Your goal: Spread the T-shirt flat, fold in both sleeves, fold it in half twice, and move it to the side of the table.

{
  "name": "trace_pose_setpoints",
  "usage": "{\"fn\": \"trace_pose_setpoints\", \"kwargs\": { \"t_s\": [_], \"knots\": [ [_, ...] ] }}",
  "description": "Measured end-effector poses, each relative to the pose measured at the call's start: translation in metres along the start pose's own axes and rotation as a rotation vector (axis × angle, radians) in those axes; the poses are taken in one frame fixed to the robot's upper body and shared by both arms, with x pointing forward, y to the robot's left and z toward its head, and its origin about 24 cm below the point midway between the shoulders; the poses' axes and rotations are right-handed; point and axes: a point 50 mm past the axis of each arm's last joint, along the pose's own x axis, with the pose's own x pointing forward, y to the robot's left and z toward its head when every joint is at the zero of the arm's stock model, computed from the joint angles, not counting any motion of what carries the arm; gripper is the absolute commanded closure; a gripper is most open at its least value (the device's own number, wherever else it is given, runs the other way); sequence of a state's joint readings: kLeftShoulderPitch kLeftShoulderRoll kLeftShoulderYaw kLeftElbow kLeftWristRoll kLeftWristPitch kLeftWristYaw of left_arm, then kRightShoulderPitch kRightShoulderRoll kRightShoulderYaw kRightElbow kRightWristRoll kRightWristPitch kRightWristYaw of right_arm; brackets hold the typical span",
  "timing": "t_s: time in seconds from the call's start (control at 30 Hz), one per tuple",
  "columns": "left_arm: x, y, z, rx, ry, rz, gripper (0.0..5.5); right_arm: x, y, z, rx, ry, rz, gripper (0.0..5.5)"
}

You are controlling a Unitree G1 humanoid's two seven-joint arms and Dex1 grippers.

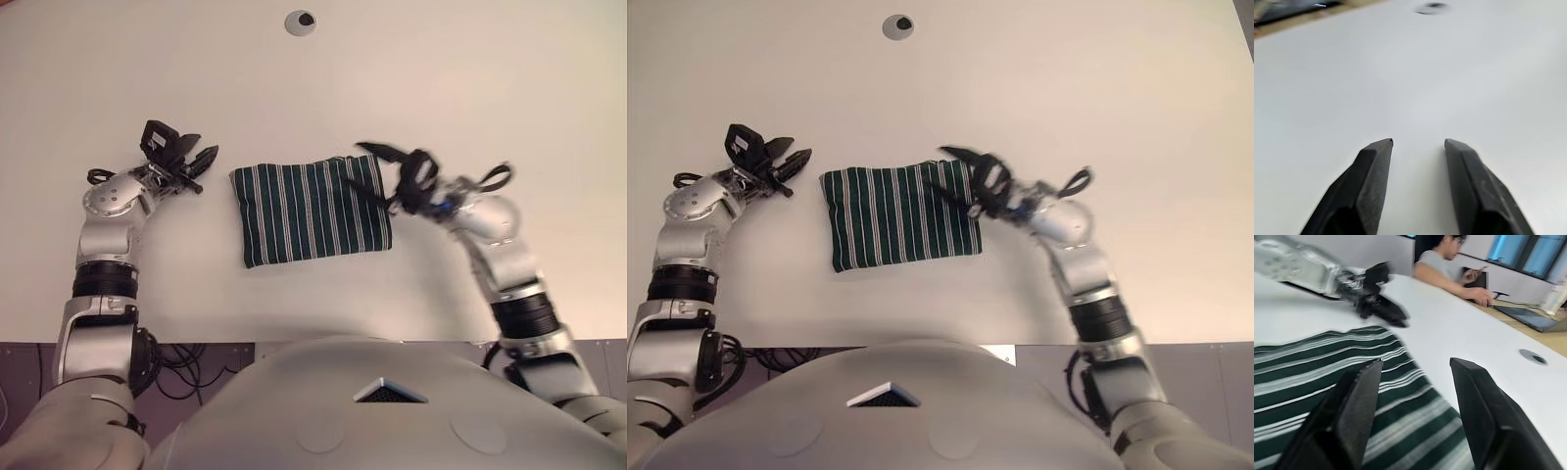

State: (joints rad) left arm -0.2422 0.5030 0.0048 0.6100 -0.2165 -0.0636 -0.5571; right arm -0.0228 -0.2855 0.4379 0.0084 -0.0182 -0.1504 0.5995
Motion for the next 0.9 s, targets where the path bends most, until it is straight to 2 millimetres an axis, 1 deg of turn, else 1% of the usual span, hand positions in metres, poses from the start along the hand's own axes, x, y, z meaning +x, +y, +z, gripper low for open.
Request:
{"fn": "trace_pose_setpoints", "kwargs": {
  "t_s": [0.07,0.1,0.13,0.17,0.2,0.23,0.27,0.3,0.33,0.37,0.4,0.43,0.47,0.5,0.53,0.57,0.63,0.7,0.77,0.87,0.9],
  "knots": [
    [0.014,-0.013,0.007,0.003,-0.088,0.044,3.6,0.012,0.014,-0.021,-0.109,0.112,0.002,2.97],
    [0.018,-0.019,0.011,0.01,-0.133,0.055,3.6,0.018,0.013,-0.021,-0.176,0.12,-0.012,2.97],
    [0.025,-0.029,0.02,0.007,-0.21,0.059,3.6,0.026,0.011,-0.021,-0.26,0.132,-0.034,2.97],
    [0.029,-0.038,0.03,0.0,-0.29,0.067,3.6,0.028,0.005,-0.023,-0.319,0.145,-0.069,2.97],
    [0.034,-0.051,0.046,-0.014,-0.409,0.08,3.6,0.028,-0.006,-0.028,-0.366,0.176,-0.133,2.97],
    [0.036,-0.06,0.059,-0.037,-0.512,0.098,3.6,0.021,-0.018,-0.034,-0.37,0.21,-0.212,2.97],
    [0.037,-0.069,0.071,-0.071,-0.616,0.116,3.6,0.006,-0.035,-0.042,-0.381,0.259,-0.307,2.97],
    [0.036,-0.074,0.079,-0.093,-0.686,0.137,3.6,-0.013,-0.054,-0.049,-0.396,0.321,-0.398,2.97],
    [0.036,-0.077,0.085,-0.117,-0.758,0.177,3.6,-0.05,-0.082,-0.061,-0.409,0.435,-0.554,2.97],
    [0.037,-0.077,0.084,-0.142,-0.789,0.207,3.6,-0.094,-0.105,-0.072,-0.414,0.565,-0.713,2.97],
    [0.038,-0.077,0.077,-0.154,-0.78,0.223,3.6,-0.134,-0.118,-0.078,-0.42,0.683,-0.827,2.97],
    [0.04,-0.077,0.066,-0.162,-0.742,0.229,3.6,-0.166,-0.124,-0.083,-0.422,0.769,-0.917,2.97],
    [0.042,-0.079,0.054,-0.169,-0.695,0.228,3.6,-0.178,-0.125,-0.084,-0.413,0.788,-0.98,2.97],
    [0.044,-0.083,0.047,-0.161,-0.669,0.214,3.6,-0.181,-0.124,-0.085,-0.404,0.778,-1.01,2.97],
    [0.047,-0.091,0.046,-0.146,-0.665,0.183,3.6,-0.179,-0.123,-0.085,-0.4,0.762,-1.031,2.97],
    [0.048,-0.096,0.048,-0.142,-0.683,0.171,3.6,-0.176,-0.123,-0.085,-0.393,0.74,-1.054,2.97],
    [0.048,-0.097,0.053,-0.107,-0.725,0.158,3.6,-0.17,-0.122,-0.084,-0.392,0.685,-1.1,2.97],
    [0.046,-0.099,0.053,-0.076,-0.751,0.149,3.6,-0.158,-0.117,-0.079,-0.394,0.584,-1.146,2.97],
    [0.045,-0.099,0.052,-0.073,-0.756,0.151,3.6,-0.148,-0.116,-0.06,-0.474,0.422,-1.219,2.97],
    [0.045,-0.1,0.051,-0.065,-0.756,0.149,3.6,-0.133,-0.118,-0.002,-0.777,0.087,-1.319,2.97],
    [0.046,-0.101,0.051,-0.057,-0.754,0.145,3.6,-0.123,-0.115,0.013,-0.866,-0.015,-1.306,2.97]
  ]
}}
